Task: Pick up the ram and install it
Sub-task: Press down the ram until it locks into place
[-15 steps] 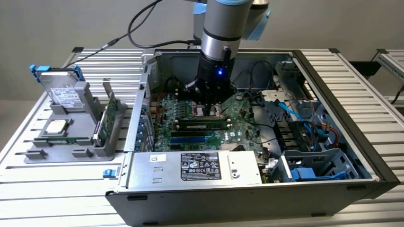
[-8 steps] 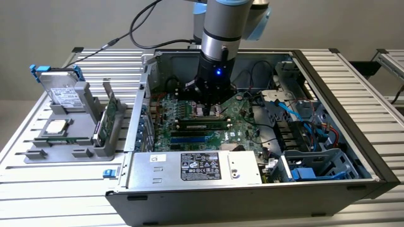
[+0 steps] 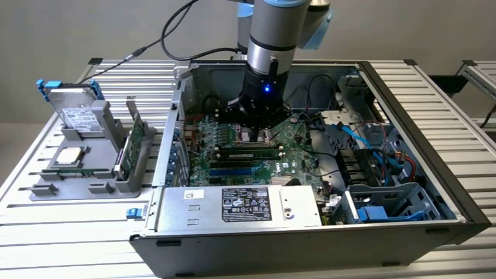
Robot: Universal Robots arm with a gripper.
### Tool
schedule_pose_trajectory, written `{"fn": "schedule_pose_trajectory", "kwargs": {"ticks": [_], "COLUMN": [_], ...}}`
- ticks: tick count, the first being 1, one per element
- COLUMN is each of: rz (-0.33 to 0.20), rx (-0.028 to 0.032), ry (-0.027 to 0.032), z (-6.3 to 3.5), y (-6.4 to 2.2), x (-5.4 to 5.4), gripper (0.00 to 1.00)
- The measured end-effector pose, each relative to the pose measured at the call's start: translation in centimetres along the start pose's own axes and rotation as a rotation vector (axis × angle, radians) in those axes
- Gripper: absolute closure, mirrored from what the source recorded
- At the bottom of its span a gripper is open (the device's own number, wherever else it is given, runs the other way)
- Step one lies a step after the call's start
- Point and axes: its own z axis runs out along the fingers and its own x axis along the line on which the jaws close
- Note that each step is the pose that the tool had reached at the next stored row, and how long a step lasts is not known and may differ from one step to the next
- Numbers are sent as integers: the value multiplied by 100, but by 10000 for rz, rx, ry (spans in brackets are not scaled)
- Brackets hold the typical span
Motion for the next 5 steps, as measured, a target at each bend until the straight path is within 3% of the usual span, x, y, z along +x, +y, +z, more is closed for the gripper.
{"fn": "schedule_pose_trajectory", "kwargs": {"ticks": [5], "rz": [1], "rx": [2], "ry": [1], "z": [-1], "y": [0], "x": [1], "gripper": [90]}}
